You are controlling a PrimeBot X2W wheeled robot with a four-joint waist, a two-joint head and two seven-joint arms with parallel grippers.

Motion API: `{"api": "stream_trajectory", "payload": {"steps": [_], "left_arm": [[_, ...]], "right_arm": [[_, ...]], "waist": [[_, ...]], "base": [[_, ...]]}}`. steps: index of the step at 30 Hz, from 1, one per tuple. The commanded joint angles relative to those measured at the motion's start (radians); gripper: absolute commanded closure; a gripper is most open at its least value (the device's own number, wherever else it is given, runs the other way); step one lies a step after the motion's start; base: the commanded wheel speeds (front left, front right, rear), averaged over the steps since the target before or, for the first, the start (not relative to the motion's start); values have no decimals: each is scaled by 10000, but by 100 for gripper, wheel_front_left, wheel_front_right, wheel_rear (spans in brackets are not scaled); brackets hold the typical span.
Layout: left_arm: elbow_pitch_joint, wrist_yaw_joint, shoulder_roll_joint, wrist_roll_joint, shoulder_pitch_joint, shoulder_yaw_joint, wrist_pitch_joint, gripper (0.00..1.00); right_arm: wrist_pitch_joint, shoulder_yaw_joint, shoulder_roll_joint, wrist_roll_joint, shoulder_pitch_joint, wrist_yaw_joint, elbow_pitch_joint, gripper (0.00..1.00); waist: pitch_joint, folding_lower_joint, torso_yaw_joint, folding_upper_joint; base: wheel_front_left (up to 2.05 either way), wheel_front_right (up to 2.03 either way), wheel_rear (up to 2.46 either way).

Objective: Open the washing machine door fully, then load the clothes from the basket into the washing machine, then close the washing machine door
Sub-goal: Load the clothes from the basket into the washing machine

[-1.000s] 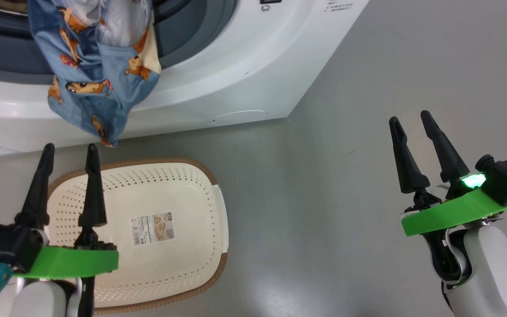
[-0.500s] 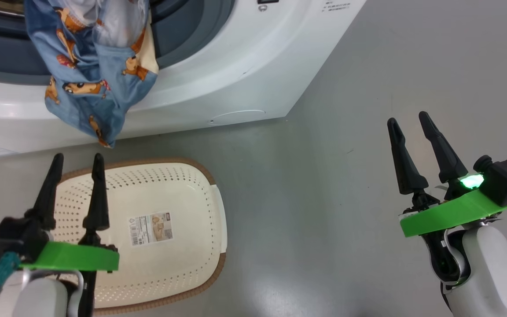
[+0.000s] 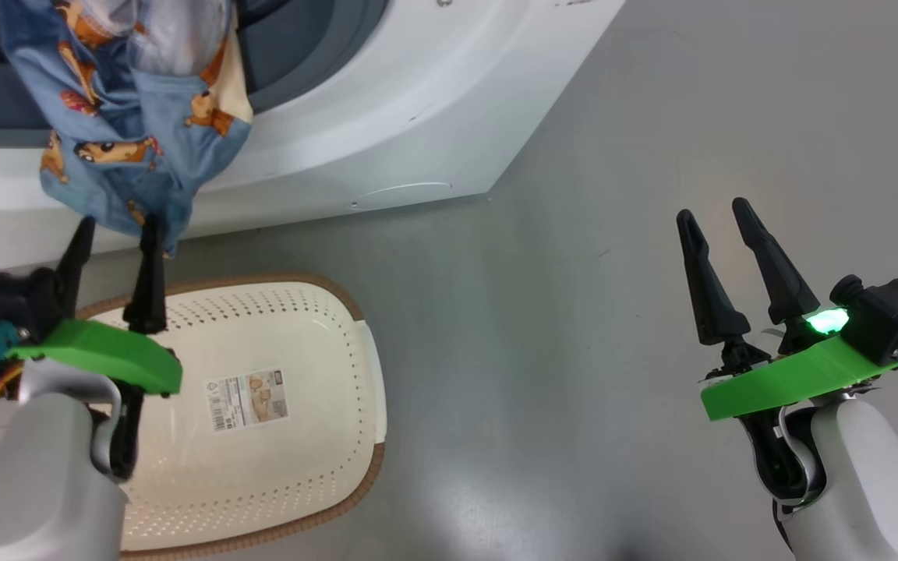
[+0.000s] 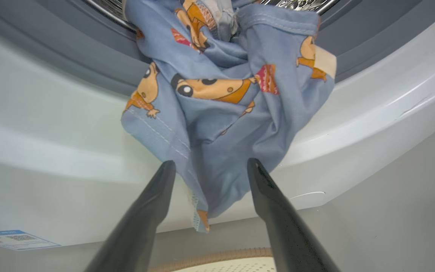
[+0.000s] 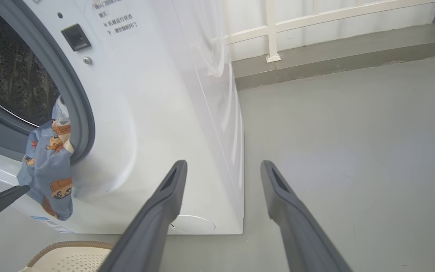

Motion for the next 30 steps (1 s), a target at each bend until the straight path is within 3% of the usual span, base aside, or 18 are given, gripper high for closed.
{"api": "stream_trajectory", "payload": {"steps": [1, 11, 24, 25, 27, 30], "left_arm": [[167, -33, 364, -115, -322, 258, -32, 0], [2339, -98, 591, -406, -1704, -94, -179, 0], [3374, -115, 426, -906, -3133, -1569, -419, 0], [3420, -115, 422, -955, -3217, -1620, -432, 4], [3502, -115, 430, -1040, -3343, -1718, -455, 97], [3581, -116, 448, -1160, -3384, -1846, -481, 100]], "right_arm": [[-48, 120, 23, -16, 178, 16, -243, 0], [-48, 40, 114, -18, 156, 16, -292, 0], [-48, 62, 146, -71, 65, 16, -319, 0], [-48, 65, 146, -69, 64, 16, -321, 0], [-48, 71, 149, -67, 64, 16, -318, 0], [-48, 60, 162, -69, 81, 16, -302, 0]], "waist": [[76, 0, -99, 0], [291, 0, -271, 0], [478, 0, -234, 0], [486, 0, -235, 0], [490, 0, -243, 0], [465, 0, -244, 0]], "base": [[0, 0, 0], [0, 0, 0], [0, 0, 0], [0, 0, 0], [0, 0, 0], [0, 0, 0]]}}
